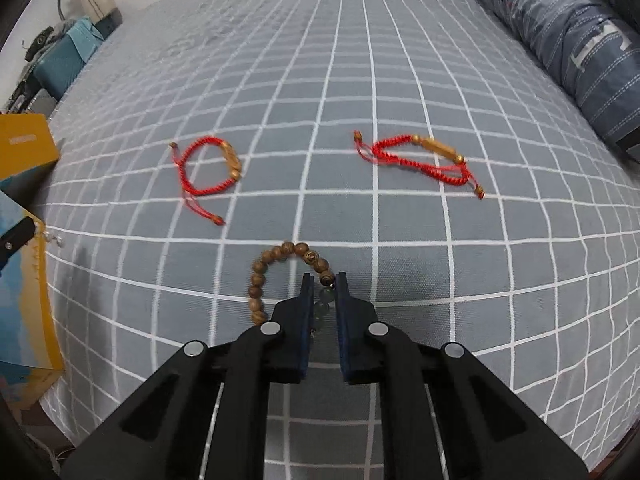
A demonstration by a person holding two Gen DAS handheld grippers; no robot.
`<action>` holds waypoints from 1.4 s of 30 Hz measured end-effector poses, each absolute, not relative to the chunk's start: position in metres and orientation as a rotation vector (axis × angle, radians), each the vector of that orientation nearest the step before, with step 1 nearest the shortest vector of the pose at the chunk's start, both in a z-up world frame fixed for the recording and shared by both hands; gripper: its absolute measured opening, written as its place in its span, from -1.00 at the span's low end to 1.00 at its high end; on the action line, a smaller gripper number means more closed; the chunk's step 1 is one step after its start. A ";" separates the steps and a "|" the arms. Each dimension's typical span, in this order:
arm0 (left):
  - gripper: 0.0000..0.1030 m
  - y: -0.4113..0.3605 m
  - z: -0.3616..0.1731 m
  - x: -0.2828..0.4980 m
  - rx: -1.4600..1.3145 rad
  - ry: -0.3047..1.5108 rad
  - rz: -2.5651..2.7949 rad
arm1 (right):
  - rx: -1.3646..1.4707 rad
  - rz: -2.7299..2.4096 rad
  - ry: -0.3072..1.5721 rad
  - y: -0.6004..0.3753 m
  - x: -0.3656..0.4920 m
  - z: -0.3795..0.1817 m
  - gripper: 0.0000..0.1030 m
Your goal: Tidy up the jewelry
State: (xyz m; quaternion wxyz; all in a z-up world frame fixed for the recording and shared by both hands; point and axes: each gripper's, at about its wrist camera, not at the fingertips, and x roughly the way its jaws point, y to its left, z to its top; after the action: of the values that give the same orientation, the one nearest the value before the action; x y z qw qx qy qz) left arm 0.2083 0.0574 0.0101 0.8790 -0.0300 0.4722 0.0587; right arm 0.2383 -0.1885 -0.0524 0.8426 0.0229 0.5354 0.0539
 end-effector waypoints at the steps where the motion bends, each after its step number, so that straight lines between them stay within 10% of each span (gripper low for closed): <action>1: -0.79 0.058 0.011 0.207 -0.062 0.984 0.124 | 0.049 0.119 1.119 -0.187 0.236 -0.047 -0.80; 42: -0.79 0.172 0.124 0.059 -0.166 0.846 0.355 | -0.108 0.383 0.918 -0.021 0.182 0.064 -0.75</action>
State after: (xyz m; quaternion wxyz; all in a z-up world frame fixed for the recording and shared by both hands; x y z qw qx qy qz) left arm 0.0593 0.1721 0.1237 0.8933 -0.0802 0.4079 0.1710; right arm 0.1823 -0.0208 0.0638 0.8775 -0.0519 0.4400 0.1835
